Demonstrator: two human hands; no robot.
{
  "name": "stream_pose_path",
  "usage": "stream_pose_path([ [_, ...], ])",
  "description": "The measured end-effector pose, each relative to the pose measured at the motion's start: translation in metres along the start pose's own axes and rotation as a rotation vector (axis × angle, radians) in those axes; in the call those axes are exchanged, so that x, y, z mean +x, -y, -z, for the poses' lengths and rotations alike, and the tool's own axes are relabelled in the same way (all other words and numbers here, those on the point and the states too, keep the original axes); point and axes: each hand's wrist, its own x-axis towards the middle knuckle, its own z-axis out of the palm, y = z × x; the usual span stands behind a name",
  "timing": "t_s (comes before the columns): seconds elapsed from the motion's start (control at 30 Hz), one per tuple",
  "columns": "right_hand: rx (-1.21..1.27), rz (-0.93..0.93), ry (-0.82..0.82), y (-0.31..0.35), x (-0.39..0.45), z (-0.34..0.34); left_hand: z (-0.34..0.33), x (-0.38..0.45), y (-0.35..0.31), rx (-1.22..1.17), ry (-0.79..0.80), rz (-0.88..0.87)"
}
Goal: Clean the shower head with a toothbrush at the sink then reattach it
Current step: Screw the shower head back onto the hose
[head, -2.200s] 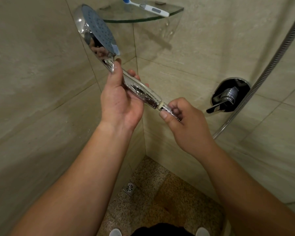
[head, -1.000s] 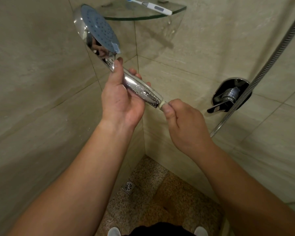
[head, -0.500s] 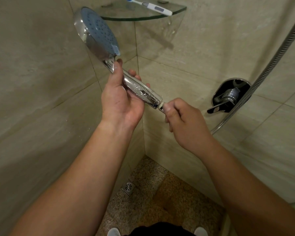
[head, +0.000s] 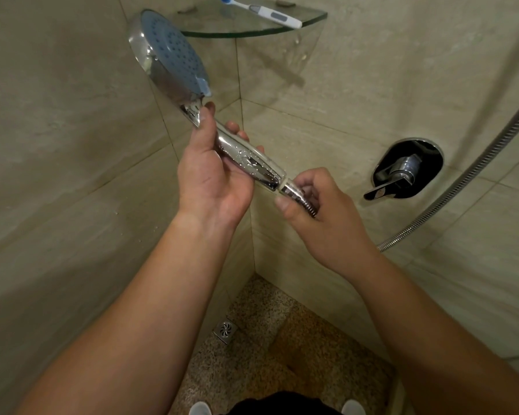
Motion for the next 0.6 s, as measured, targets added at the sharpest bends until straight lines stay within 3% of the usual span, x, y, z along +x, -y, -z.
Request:
stream_pose_path([
  [0.6,-0.036,0.040,0.013,-0.0030,0.0011,-0.0019,0.0012,0.0003,0.0011,-0.001,0.005,-0.001],
])
